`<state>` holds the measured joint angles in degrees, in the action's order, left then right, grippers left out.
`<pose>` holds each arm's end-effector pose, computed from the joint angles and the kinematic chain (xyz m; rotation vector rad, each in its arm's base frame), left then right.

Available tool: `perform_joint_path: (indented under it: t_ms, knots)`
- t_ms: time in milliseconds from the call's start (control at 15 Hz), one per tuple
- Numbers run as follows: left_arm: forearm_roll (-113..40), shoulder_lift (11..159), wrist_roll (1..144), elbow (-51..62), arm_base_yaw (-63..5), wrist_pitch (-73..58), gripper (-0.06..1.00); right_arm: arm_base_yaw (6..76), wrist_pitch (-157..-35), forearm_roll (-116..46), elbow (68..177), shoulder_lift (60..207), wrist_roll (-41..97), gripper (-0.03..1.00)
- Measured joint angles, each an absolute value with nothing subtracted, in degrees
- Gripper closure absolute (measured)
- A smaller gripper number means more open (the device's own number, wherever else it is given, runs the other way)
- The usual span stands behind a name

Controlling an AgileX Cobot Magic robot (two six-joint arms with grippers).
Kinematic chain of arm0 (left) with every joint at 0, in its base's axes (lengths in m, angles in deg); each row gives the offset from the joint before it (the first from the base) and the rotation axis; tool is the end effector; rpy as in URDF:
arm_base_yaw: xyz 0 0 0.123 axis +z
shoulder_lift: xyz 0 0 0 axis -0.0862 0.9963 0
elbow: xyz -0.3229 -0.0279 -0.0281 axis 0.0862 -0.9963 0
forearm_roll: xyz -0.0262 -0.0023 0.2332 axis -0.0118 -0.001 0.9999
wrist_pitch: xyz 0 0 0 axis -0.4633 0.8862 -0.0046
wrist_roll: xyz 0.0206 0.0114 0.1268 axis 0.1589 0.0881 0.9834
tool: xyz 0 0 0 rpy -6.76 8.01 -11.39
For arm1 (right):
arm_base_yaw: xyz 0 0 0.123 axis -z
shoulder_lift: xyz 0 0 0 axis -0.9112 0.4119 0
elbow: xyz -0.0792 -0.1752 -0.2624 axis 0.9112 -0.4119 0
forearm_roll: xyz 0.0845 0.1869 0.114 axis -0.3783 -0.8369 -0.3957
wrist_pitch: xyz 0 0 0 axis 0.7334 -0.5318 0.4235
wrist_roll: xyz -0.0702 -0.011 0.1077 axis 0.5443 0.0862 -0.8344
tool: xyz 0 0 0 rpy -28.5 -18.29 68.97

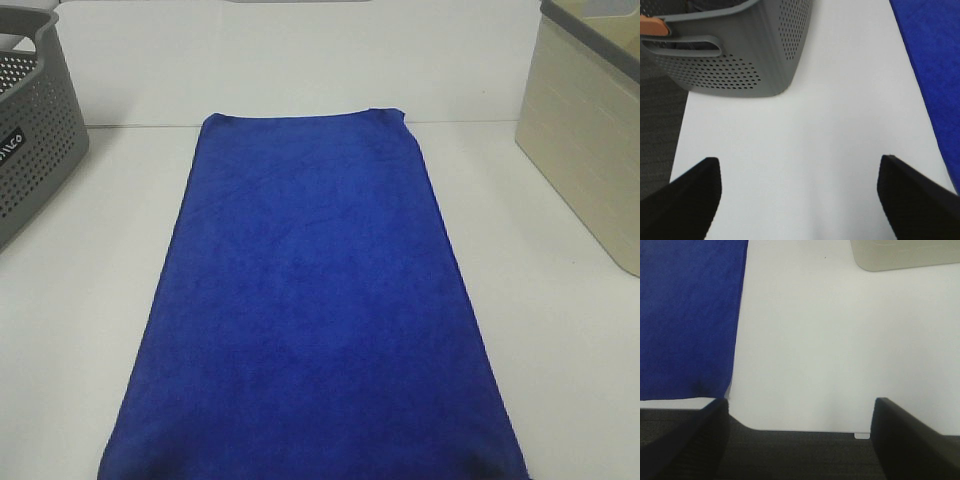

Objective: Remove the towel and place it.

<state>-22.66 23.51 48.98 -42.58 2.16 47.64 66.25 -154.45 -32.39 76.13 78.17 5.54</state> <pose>0.0008 0.0001 0.2726 0.0641 2.1711 0.1759 0.0020 0.0102 0.2713 0.0036 2.3744 0.1015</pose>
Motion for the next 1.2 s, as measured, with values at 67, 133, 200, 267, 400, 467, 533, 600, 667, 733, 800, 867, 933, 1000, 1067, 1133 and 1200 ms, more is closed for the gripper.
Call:
perform_joint_path:
  t_ms: [67, 133, 200, 267, 400, 467, 533, 600, 667, 733, 800, 867, 933, 1000, 1067, 1133, 1200]
  knots:
    - [-22.7, 21.5, 49.0, -42.6, 1.4, 48.0, 0.14, 66.2, -153.5, -32.4, 75.2, 76.7, 5.9, 0.20]
    - [-23.7, 20.1, 48.9, -42.6, 0.3, 48.8, 0.14, 66.2, -152.5, -32.4, 74.2, 75.1, 6.1, 0.20]
    - [-25.2, 19.2, 48.9, -42.6, -0.4, 50.3, 0.14, 66.2, -151.8, -32.4, 73.1, 73.2, 6.3, 0.20]
    - [-26.1, 18.4, 48.8, -43.1, -0.5, 51.0, 0.14, 66.2, -151.2, -32.4, 71.9, 71.2, 6.6, 0.20]
    - [-27.8, 16.4, 48.8, -43.8, -0.5, 50.9, 0.14, 66.2, -151.0, -32.4, 70.2, 68.0, 7.0, 0.20]
    - [-27.8, 15.1, 48.8, -43.8, -0.5, 50.9, 0.14, 66.2, -151.0, -32.4, 69.5, 66.4, 7.1, 0.20]
    - [-27.8, 13.4, 48.5, -43.8, -0.5, 50.8, 0.14, 66.2, -151.0, -32.4, 69.1, 64.6, 7.5, 0.20]
    - [-27.6, 11.9, 47.7, -44.0, -0.5, 50.9, 0.14, 66.2, -150.9, -32.4, 68.9, 62.6, 7.7, 0.20]
    - [-27.2, 11.5, 46.9, -44.0, -0.5, 50.9, 0.14, 66.2, -150.9, -32.4, 68.9, 61.1, 7.9, 0.20]
    - [-27.1, 11.5, 46.2, -44.1, -0.5, 50.9, 0.14, 66.2, -150.8, -32.4, 68.7, 60.5, 8.1, 0.20]
    - [-27.0, 11.4, 45.9, -44.1, -0.5, 50.9, 0.14, 66.2, -150.8, -32.4, 68.7, 60.4, 8.3, 0.20]
    - [-27.0, 11.4, 45.9, -44.1, -0.5, 50.9, 0.14, 66.2, -150.8, -32.7, 68.6, 60.4, 9.1, 0.20]
    - [-26.8, 11.4, 45.7, -44.1, -0.5, 50.9, 0.14, 66.2, -150.8, -33.1, 68.6, 60.4, 10.1, 0.20]
    - [-26.8, 11.4, 45.7, -44.1, -0.5, 50.9, 0.14, 66.2, -150.8, -33.1, 68.6, 60.4, 10.1, 0.20]
    - [-27.5, 11.4, 45.5, -44.1, -0.5, 50.9, 0.14, 66.2, -150.8, -33.1, 68.6, 60.4, 10.2, 0.20]
    - [-27.5, 11.4, 45.5, -44.1, -0.5, 50.9, 0.14, 66.2, -150.8, -33.1, 68.6, 60.4, 10.3, 0.20]
    - [-27.5, 11.4, 45.5, -44.1, -0.5, 50.9, 0.14, 66.2, -150.8, -33.0, 68.6, 60.4, 10.5, 0.20]
